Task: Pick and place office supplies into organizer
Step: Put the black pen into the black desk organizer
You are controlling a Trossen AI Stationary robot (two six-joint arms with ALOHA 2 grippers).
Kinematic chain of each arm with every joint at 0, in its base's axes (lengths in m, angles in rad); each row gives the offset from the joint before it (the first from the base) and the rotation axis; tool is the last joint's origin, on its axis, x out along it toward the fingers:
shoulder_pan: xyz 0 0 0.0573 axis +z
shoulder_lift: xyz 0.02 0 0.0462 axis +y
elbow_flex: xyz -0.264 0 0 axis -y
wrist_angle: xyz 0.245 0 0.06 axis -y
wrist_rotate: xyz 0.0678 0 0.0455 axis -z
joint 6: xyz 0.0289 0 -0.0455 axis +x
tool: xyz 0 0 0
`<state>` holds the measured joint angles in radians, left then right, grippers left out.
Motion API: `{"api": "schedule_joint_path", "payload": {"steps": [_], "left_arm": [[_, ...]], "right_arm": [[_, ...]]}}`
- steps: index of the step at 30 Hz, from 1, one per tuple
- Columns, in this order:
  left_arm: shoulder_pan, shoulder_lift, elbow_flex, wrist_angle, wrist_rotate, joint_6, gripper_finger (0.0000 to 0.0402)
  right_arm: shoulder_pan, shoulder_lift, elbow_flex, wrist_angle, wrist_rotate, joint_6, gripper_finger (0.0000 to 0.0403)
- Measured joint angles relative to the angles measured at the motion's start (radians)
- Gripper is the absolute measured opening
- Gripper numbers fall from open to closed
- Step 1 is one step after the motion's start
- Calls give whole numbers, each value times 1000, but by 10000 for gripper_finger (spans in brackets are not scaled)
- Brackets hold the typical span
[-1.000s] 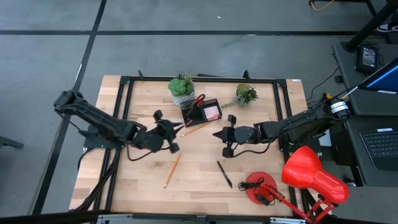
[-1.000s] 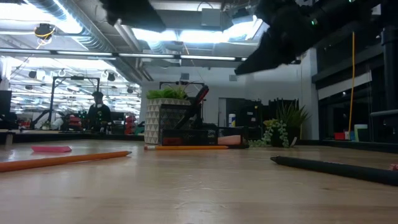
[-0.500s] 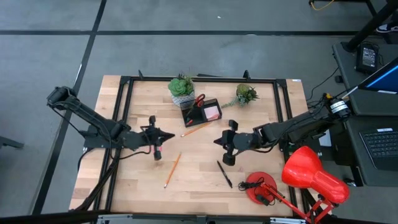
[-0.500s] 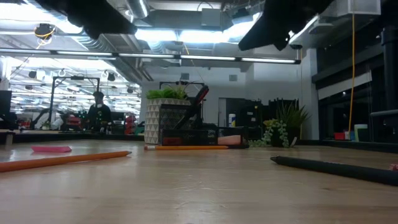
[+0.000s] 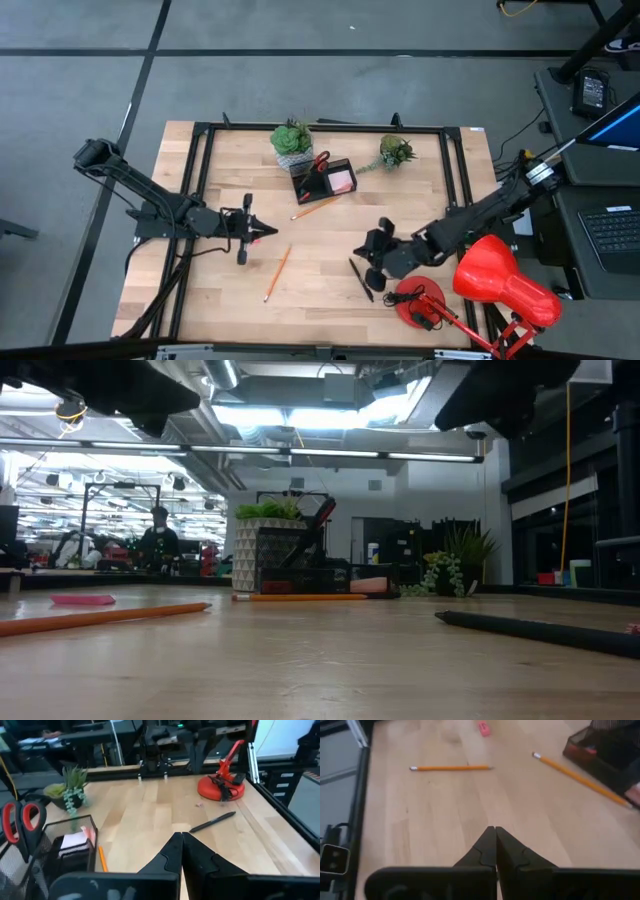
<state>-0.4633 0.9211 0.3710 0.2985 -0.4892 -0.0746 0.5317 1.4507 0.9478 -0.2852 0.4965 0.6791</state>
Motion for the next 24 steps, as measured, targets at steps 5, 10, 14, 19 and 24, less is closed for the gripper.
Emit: {"api": "schedule_joint_path", "payload": {"steps": [5, 10, 14, 19, 24], "left_arm": [[0, 0, 0, 6, 2, 22, 2], [0, 0, 0, -2, 39, 32, 1], [0, 0, 0, -35, 83, 49, 3], [0, 0, 0, -39, 84, 9, 2], [0, 0, 0, -40, 84, 9, 3]], "right_arm": [[3, 126, 163, -184, -1, 69, 2], [3, 265, 376, -502, -39, 212, 2], [3, 337, 476, -658, -110, 337, 8], [3, 396, 502, -664, -174, 368, 14], [2, 449, 502, -659, -278, 373, 15]]}}
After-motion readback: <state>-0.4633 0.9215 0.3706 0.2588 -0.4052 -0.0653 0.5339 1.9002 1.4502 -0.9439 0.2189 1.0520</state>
